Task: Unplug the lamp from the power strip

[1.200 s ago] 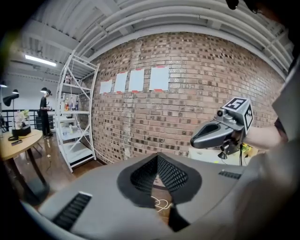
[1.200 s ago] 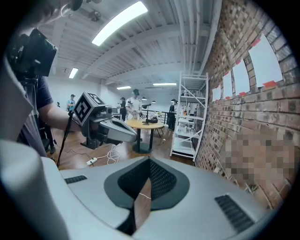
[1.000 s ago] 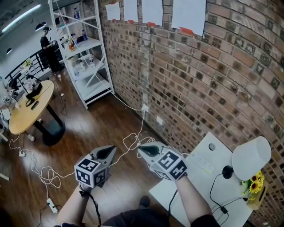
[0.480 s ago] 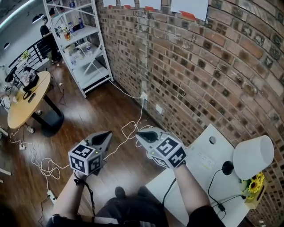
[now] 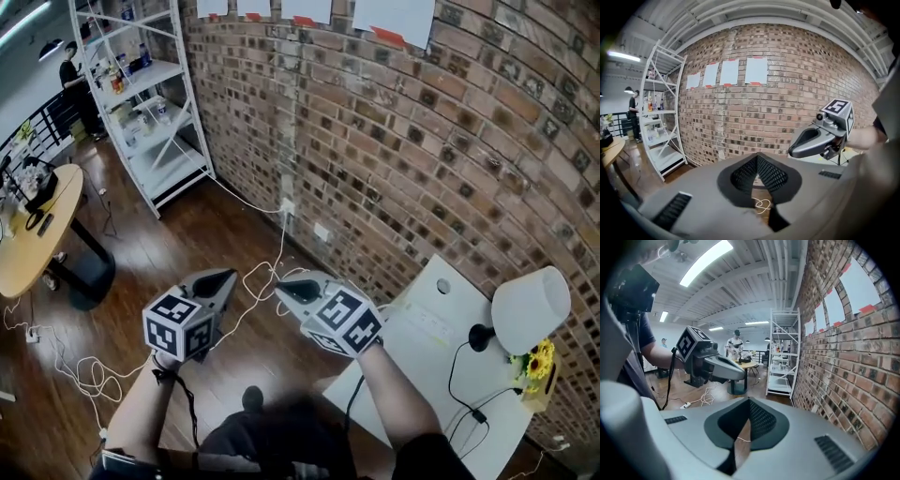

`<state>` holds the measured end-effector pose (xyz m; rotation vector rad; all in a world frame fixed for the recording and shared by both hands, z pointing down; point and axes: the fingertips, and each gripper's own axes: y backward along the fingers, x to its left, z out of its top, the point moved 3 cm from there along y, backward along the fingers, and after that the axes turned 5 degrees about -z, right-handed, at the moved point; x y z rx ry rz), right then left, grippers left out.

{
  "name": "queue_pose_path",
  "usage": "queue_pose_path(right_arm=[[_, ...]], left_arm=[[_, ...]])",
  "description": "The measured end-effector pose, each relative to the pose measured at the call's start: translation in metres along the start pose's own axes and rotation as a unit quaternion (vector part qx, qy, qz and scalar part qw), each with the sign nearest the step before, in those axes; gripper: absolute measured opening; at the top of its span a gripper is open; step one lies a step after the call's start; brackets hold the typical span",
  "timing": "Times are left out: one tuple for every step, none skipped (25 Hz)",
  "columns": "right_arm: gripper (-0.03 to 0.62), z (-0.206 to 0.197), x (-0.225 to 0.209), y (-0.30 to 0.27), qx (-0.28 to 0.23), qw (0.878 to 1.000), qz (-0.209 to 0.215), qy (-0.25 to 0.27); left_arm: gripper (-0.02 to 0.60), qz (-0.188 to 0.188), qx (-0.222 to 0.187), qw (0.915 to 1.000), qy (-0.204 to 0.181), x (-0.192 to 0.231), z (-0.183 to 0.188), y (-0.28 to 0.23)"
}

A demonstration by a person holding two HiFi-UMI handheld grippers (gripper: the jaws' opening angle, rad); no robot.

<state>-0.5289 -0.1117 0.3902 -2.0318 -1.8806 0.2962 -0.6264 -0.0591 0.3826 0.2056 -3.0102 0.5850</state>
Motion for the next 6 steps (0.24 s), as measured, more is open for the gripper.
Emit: queue_pose_path(right_arm=[[-0.014,0.004,0.004,-0.007,0.003,1.0,-0.003,0.001],[-0.014,0.008,0.008,-0.014,0.005,1.0,-0.007,0.002],[-0.014,0.012,0.012,-0.021,0.007,1.0,-0.011,0.003],[-0.014,0.016,0.015,-0.028,0.009,1.0,-0.014,0.004],[-0.014,0.02,0.02,-0.036,0.01,1.0,-0.017,0.004],[-0.014,0.025,0.024,-0.043,0.011,1.0,-0.02,0.005]], left_arm=[[0.014,-0.006,-0.002,1.0,0.001,0.007,0.001,0.002],[0.014,-0.012,-0.004,0.9999,0.004,0.014,0.001,0.005],[0.014,-0.016,-0.006,0.9998,0.007,0.022,0.001,0.009],[0.014,-0.02,-0.006,0.9997,0.01,0.029,0.0,0.013],[0.014,-0.024,-0.007,0.9996,0.013,0.037,-0.002,0.017],[0.014,-0.027,-0.007,0.9995,0.015,0.044,-0.004,0.022]])
